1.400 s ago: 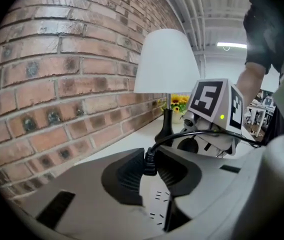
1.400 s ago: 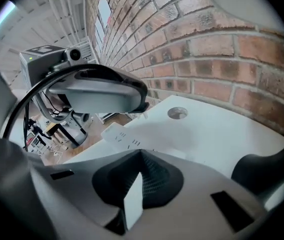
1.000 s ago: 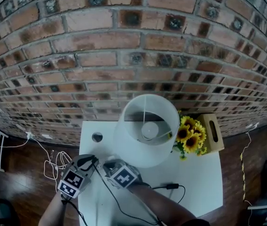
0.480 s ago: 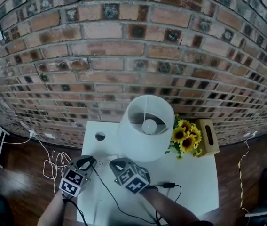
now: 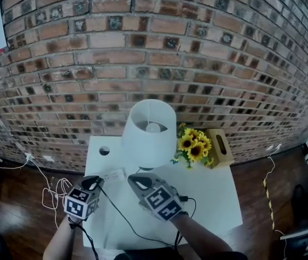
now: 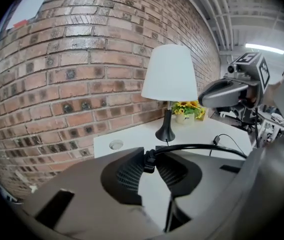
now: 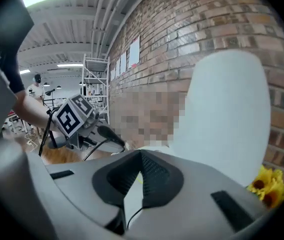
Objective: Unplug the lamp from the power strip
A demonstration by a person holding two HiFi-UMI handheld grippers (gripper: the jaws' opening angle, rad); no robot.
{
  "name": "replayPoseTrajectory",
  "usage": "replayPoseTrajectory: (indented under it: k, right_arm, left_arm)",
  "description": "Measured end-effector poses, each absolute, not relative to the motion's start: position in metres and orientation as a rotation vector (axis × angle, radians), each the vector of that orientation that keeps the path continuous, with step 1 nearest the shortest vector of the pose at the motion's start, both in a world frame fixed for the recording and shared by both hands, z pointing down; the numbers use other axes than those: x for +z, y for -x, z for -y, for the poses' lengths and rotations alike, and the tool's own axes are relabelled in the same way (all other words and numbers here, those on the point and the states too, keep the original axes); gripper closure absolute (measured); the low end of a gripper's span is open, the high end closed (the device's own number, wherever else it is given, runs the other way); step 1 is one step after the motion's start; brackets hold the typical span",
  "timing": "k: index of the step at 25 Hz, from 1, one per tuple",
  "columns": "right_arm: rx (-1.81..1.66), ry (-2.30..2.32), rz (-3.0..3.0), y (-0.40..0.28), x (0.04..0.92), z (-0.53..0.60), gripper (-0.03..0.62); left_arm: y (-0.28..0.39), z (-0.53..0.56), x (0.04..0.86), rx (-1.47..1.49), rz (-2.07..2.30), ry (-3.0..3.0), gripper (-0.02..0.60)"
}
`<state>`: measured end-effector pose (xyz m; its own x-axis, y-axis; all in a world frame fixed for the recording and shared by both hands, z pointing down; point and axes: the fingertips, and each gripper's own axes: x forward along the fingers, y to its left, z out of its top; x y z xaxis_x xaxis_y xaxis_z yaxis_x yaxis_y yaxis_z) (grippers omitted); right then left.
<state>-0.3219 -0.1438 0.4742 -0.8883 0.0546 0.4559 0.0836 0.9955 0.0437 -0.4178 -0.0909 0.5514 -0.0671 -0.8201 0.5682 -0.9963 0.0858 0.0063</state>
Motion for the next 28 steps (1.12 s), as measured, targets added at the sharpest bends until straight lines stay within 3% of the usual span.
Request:
replayPoseTrajectory:
  k: [11,28]
  right_arm:
    - [-0.094,-0.256,2.793,0.223,0.375,0.18,0.591]
    - [0.104,-0.171,2.78,0.131,0.403,0.161,0.591]
  left_arm:
    - [0.384,0.062,0.542,0.487,1.909,-1.748,0.487]
    - [0.315,0.101,0.545,0.462,1.782,-1.723,0.486]
